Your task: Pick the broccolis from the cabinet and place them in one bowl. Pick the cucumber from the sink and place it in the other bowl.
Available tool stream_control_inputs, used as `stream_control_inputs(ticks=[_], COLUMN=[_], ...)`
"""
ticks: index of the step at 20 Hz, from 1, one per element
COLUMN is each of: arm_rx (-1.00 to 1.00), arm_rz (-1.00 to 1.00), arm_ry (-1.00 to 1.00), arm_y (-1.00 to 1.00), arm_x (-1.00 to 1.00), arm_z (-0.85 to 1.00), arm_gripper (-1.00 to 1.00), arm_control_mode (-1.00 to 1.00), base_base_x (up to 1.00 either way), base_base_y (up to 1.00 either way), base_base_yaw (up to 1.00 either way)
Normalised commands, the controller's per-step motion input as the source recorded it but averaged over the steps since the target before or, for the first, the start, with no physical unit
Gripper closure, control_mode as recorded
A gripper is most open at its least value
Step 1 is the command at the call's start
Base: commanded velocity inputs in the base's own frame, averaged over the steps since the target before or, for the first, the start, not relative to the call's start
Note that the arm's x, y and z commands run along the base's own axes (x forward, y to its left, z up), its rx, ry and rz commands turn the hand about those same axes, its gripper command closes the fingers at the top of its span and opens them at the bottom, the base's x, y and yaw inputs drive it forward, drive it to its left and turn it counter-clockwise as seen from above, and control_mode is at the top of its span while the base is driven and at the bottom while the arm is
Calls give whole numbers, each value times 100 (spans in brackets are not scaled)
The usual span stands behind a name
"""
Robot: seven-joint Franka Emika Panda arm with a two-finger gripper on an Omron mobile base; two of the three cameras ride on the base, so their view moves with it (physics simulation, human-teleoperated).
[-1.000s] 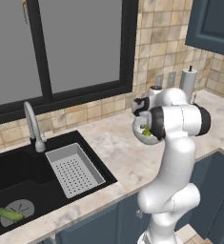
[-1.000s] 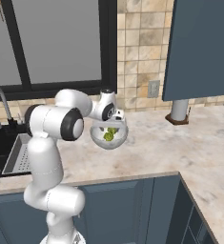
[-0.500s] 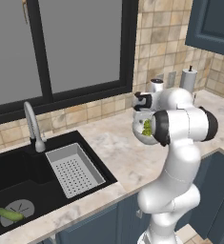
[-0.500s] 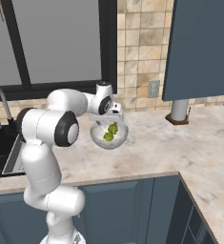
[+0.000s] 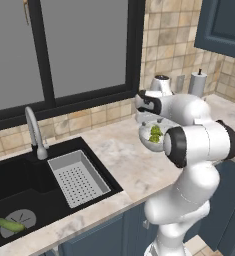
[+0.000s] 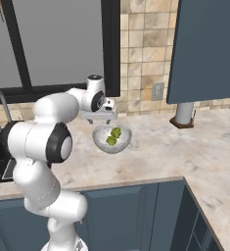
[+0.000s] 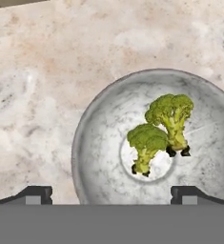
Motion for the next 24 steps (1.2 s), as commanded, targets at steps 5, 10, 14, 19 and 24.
stream_control_inputs(ticks=[5, 10, 14, 19, 24], arm_rx=[0, 0, 0, 0, 0], arm_rz=[5, 3, 2, 1, 1], arm_ry=[0, 0, 0, 1, 1], arm_y=[48, 36, 34, 13, 2], arm_x=[-63, -98, -93, -70, -79], arm_z=[17, 12, 24, 22, 31], arm_gripper=[-100, -100, -100, -100, -100], arm_control_mode=[-100, -100, -100, -100, -100], base_base_x=[0, 0, 0, 0, 0], base_base_y=[0, 0, 0, 0, 0], base_base_yaw=[0, 0, 0, 0, 0])
